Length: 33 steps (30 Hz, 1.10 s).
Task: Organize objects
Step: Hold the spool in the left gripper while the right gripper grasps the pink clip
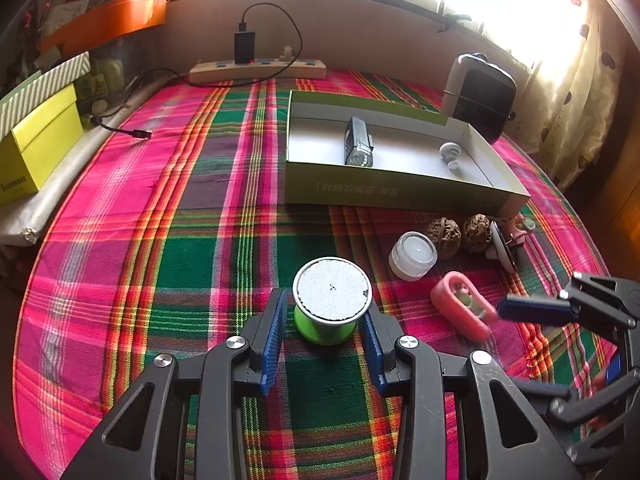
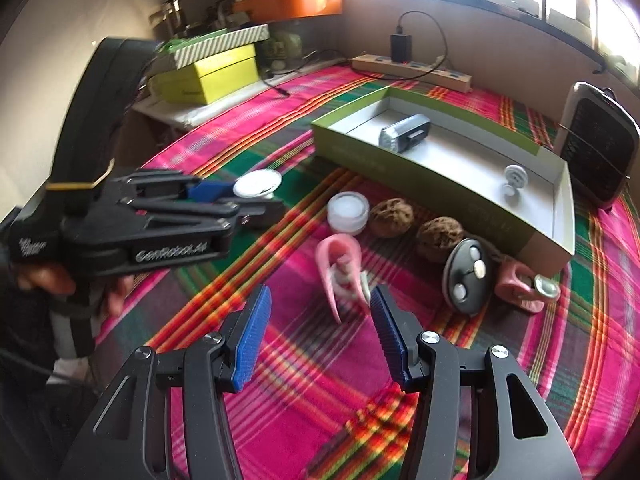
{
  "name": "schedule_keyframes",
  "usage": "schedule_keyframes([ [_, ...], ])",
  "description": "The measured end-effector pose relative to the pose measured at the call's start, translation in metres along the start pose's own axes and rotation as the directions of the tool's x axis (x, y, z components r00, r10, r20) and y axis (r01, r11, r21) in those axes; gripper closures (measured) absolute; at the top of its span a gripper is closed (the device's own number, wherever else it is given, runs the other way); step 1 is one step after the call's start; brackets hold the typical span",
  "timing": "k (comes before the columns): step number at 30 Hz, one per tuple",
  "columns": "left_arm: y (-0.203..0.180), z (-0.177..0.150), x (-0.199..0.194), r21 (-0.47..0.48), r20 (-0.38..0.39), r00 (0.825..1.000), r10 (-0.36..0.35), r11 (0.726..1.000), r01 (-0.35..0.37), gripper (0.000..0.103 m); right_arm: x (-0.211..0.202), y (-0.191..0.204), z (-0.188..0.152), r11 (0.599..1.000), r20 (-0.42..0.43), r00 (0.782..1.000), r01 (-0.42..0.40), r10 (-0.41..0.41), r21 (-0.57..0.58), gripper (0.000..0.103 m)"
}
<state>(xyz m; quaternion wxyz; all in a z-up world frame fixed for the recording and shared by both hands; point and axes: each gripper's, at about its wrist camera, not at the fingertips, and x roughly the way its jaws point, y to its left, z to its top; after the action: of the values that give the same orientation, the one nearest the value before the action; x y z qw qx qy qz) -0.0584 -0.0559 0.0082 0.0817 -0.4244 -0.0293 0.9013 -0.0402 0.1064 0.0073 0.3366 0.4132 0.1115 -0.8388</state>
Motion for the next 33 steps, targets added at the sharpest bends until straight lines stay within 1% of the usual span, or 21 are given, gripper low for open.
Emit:
schedule_keyframes([
  [2,0.0,0.0,0.0,0.0,0.0,1.0,0.001,1.0,-0.001,0.069,0.001,0.003,-0.001,1.0,-0.005,1.0,-0.012,0.012,-0.01,0.05],
  [4,0.0,0.0,0.0,0.0,0.001,1.0,0.001,1.0,-0.001,0.069,0.003,0.003,0.0,1.0,-0.003,1.0,0.022,-0.022,-0.003,0.05],
  [10,0.0,0.0,0.0,0.001,0.001,1.0,0.0,1.0,0.0,0.069,0.011,-0.005,0.005,0.995,-0.013,0.997,0.072,-0.072,0.071,0.05],
  [14,0.001,0.0,0.0,0.003,0.004,1.0,0.001,1.0,-0.001,0.069,0.018,-0.006,0.009,0.989,-0.019,0.993,0.117,-0.116,0.094,0.05],
  [21,0.001,0.0,0.0,0.003,0.004,1.0,0.0,1.0,0.0,0.069,0.022,-0.008,0.012,0.981,-0.016,0.987,0.159,-0.158,0.112,0.05],
  [25,0.001,0.0,0.0,0.004,0.005,1.0,0.0,1.0,0.0,0.069,0.023,-0.004,0.011,0.977,-0.017,0.982,0.186,-0.186,0.104,0.051],
  [28,0.0,0.0,0.0,0.004,0.005,1.0,-0.001,1.0,0.0,0.069,0.022,-0.005,0.012,0.974,-0.014,0.981,0.194,-0.194,0.112,0.061],
  [31,0.0,-0.001,0.0,0.004,0.005,1.0,0.0,1.0,0.0,0.069,0.021,-0.007,0.011,0.973,-0.011,0.981,0.194,-0.194,0.124,0.065],
  [33,0.0,-0.001,0.0,0.002,0.006,1.0,0.003,1.0,-0.003,0.072,0.02,-0.008,0.011,0.973,-0.01,0.981,0.193,-0.193,0.128,0.071],
])
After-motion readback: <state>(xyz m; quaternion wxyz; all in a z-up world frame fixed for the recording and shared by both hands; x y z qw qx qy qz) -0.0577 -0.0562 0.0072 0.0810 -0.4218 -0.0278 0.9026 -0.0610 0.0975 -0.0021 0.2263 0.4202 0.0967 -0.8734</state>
